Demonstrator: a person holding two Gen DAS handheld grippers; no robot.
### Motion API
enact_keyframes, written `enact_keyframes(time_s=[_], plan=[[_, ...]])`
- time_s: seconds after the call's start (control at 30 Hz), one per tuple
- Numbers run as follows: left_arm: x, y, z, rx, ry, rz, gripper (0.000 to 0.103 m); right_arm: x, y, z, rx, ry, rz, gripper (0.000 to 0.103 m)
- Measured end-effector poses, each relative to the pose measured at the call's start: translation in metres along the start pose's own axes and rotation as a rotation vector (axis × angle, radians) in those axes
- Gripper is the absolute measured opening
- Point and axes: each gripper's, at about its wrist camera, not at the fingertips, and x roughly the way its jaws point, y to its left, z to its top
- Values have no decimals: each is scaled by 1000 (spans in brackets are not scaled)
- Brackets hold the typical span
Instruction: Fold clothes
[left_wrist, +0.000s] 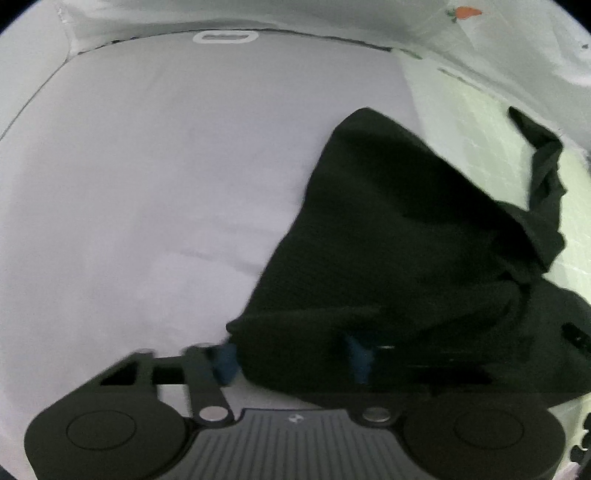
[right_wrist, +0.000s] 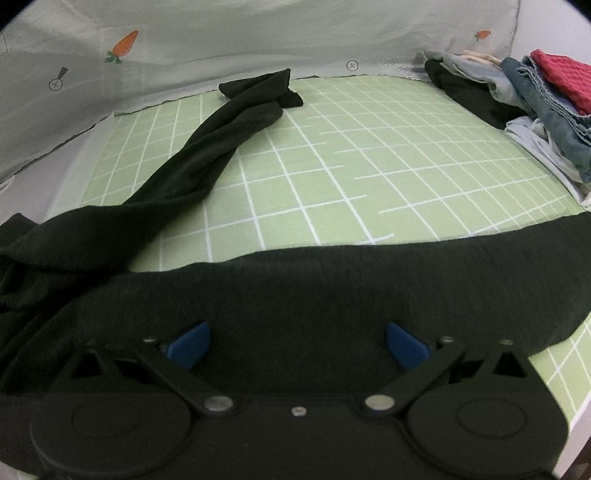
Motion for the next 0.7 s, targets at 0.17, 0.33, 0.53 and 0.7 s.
enact_keyframes(time_s=[0.17,0.33,0.53,0.7], plan=[[-2,-5,-5,1,11,53,18,1,5,4,-14,22,7,103],[-8,7,-17,-88,28,135,16,0,18,9,-119,87,90,103],[-21,28,-32,-215,18,153,31,-7,28,6,-204,102,159,103],[-36,17,-21,-206,-42,187,49,-6,14,22,-149,68,150,103]])
